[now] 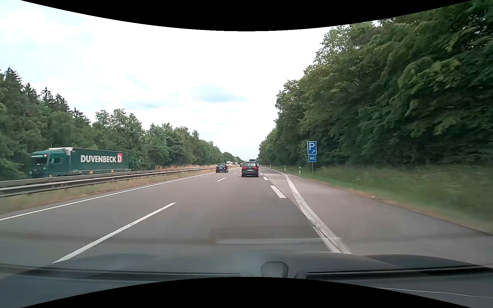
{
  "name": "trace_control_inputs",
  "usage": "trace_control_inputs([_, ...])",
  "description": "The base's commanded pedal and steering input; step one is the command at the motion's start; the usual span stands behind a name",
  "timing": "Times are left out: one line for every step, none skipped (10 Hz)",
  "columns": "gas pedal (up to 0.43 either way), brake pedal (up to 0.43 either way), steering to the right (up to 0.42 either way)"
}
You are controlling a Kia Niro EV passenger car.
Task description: Follow the waypoints while adhering to traffic rules and regulations
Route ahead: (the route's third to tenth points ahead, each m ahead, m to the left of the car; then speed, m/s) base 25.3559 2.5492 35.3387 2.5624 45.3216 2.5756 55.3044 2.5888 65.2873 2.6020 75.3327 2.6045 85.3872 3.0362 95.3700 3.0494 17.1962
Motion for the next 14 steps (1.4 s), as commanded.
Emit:
trace_control_inputs([0.157,0.0,-0.003])
trace_control_inputs([0.157,0.0,-0.003])
trace_control_inputs([0.157,0.0,-0.003])
trace_control_inputs([0.157,0.0,-0.003])
trace_control_inputs([0.157,0.0,-0.003])
trace_control_inputs([0.169,0.0,-0.003])
trace_control_inputs([0.169,0.0,-0.004])
trace_control_inputs([0.169,0.0,-0.005])
trace_control_inputs([0.169,0.0,-0.005])
trace_control_inputs([0.169,0.0,-0.006])
trace_control_inputs([0.169,0.0,-0.007])
trace_control_inputs([0.169,0.0,-0.007])
trace_control_inputs([0.169,0.0,-0.007])
trace_control_inputs([0.189,0.0,-0.007])
